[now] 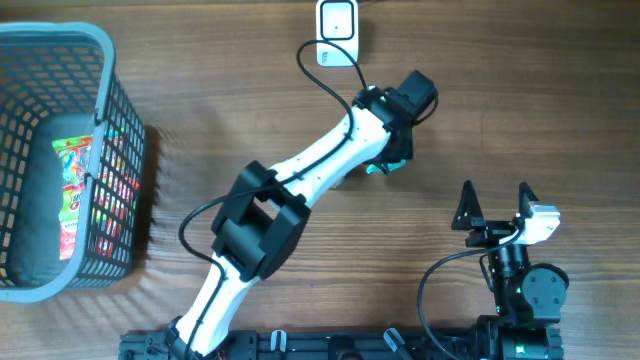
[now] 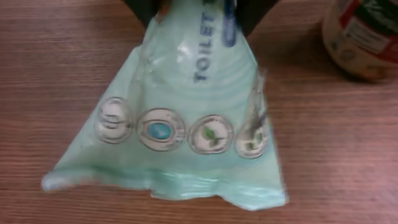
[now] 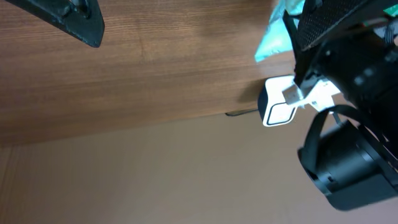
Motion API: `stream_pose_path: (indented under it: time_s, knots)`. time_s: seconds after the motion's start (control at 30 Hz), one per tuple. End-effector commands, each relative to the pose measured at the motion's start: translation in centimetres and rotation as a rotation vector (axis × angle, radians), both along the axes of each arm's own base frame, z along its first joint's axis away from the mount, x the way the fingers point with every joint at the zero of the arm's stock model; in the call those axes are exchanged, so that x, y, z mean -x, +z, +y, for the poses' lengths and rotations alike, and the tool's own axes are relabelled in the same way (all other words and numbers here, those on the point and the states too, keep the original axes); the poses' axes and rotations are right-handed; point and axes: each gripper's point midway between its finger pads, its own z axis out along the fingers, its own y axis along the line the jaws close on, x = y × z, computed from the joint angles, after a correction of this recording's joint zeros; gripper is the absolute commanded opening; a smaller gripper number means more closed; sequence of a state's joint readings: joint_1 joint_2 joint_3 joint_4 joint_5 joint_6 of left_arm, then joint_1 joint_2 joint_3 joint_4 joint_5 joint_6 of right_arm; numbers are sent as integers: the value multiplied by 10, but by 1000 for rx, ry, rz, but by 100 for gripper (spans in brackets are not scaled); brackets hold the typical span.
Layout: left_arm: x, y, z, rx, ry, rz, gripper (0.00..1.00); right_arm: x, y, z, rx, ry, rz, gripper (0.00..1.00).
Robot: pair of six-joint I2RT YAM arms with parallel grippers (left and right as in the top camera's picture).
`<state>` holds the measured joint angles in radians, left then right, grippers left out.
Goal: Scan the item barcode
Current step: 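Carry the mint-green toilet paper pack to the scanner, place it right of jar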
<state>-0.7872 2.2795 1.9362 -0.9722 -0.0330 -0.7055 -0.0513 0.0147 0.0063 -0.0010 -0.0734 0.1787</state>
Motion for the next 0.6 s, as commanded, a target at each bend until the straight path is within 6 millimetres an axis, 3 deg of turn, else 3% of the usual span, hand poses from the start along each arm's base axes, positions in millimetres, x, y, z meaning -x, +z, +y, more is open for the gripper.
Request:
stream_pose_path:
  time_s: [0.0, 0.07, 0.13, 0.27, 0.33, 0.4, 0.43, 0.5, 0.57]
  knots:
    - [-10, 29, -6, 40, 9, -81, 60, 0, 1, -2, -5, -13, -6, 100]
    - [-21, 46, 3, 37, 34, -137, 88, 0, 1, -2, -5, -13, -6, 100]
    - [-31, 69, 9, 57, 8, -189, 100, 0, 1, -2, -5, -13, -6, 100]
    - [-55, 156, 42, 124, 42, -345, 100, 0, 1, -2, -5, -13, -6, 100]
    - [-63, 228, 75, 172, 71, -476, 100, 0, 1, -2, -5, -13, -6, 100]
    - [-66, 289, 122, 181, 140, -603, 100, 0, 1, -2, -5, -13, -6, 100]
    - [-63, 325, 166, 161, 234, -689, 100, 0, 1, -2, -5, -13, -6, 100]
    - [-49, 364, 247, 101, 400, -775, 100, 0, 1, -2, -5, -13, -6, 100]
    - [-30, 377, 317, 64, 577, -783, 100, 0, 1, -2, -6, -13, -6, 100]
